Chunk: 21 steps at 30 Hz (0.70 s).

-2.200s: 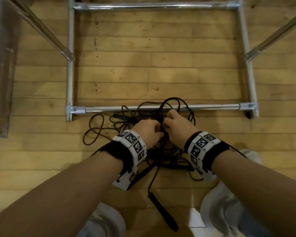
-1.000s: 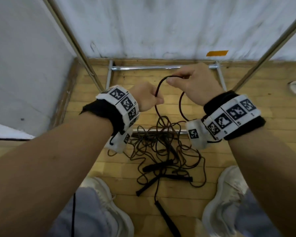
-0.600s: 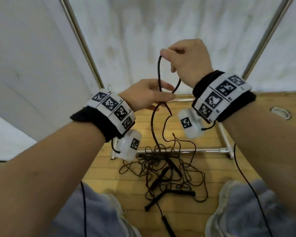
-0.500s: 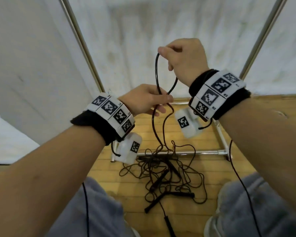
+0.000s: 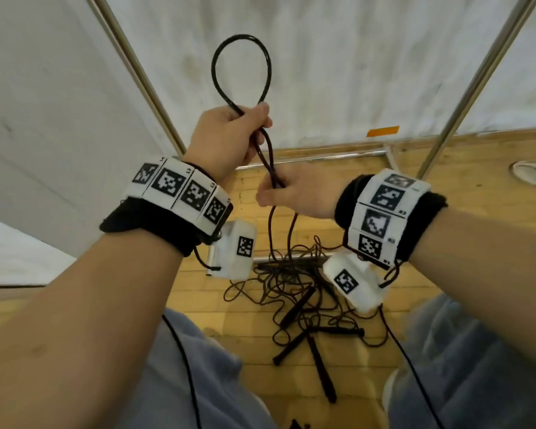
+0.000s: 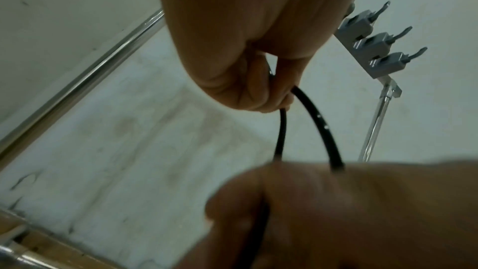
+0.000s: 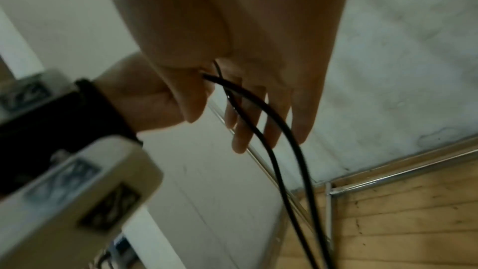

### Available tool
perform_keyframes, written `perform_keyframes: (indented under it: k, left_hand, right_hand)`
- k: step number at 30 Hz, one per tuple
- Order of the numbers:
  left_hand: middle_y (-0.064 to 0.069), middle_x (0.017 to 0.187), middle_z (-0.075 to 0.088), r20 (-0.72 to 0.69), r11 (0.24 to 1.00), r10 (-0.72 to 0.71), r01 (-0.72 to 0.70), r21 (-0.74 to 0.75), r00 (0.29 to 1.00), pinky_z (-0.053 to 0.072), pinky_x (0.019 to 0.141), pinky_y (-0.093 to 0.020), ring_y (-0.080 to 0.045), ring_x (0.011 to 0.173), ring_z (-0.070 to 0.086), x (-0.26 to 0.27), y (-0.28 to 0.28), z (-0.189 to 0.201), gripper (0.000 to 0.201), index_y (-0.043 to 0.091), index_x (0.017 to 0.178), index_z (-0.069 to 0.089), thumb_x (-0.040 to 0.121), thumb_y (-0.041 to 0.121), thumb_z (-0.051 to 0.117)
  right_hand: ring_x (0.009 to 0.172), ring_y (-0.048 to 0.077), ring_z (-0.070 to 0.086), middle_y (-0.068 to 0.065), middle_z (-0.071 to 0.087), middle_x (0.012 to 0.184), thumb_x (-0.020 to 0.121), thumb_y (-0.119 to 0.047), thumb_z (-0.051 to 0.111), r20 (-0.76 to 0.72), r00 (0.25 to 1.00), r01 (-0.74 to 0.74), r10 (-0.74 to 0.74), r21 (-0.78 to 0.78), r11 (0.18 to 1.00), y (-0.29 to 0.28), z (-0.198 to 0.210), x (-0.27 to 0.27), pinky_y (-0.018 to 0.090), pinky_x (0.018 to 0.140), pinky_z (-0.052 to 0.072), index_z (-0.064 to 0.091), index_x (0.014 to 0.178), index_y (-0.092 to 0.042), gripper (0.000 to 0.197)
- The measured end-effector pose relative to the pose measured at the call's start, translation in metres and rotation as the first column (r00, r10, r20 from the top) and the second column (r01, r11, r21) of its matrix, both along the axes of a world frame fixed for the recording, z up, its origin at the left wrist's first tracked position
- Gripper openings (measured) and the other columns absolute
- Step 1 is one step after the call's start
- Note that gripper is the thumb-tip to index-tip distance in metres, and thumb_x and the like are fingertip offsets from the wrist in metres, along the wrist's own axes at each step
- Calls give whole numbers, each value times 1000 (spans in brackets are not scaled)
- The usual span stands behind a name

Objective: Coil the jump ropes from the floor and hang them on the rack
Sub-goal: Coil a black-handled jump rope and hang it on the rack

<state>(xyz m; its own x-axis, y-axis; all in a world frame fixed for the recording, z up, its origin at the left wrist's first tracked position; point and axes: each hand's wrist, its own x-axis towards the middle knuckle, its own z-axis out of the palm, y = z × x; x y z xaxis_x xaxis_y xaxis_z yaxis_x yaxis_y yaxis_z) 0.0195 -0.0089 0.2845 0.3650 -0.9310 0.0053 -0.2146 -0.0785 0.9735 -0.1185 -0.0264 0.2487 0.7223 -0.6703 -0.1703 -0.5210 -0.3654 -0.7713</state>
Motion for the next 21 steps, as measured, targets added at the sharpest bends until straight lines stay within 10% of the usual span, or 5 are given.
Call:
perform_keyframes:
  k: [9,14,17,21]
  left_hand:
    - [4,57,58,-3,998,62,-61,31,998,40,44,-21,-10,45,52,5,0,-13,24,13,82,63,95,32,57]
    - [1,102,69,-136,896,-308,336,290,941,46,80,-34,-16,94,64,8,8,-5,49,17,102,67,76,57,56]
    - [6,119,66,-75,750,-552,533,392,831,39,96,-40,-12,116,56,-3,17,-6,42,28,115,65,74,35,62]
    - [1,108,70,53,755,-569,497,427,820,47,95,-39,-13,104,64,-27,21,-20,17,31,104,63,88,25,66]
  right_hand:
    - [63,14,49,-1,53,74,100,-37,37,-272,962,-87,35,-182,980,1,-9,-11,28,54,37,46,82,-19,26]
    - [50,15,53,-1,65,61,99,-30,41,109,974,194,-199,56,979,-6,3,-22,32,55,47,57,71,-12,38]
    - [48,18,54,8,65,63,97,-26,47,346,841,328,-415,285,901,-13,18,-26,30,50,46,61,76,-6,33]
    - [44,11,54,6,63,65,97,-23,50,517,597,293,-613,571,767,-21,40,-35,21,45,47,55,74,-8,27]
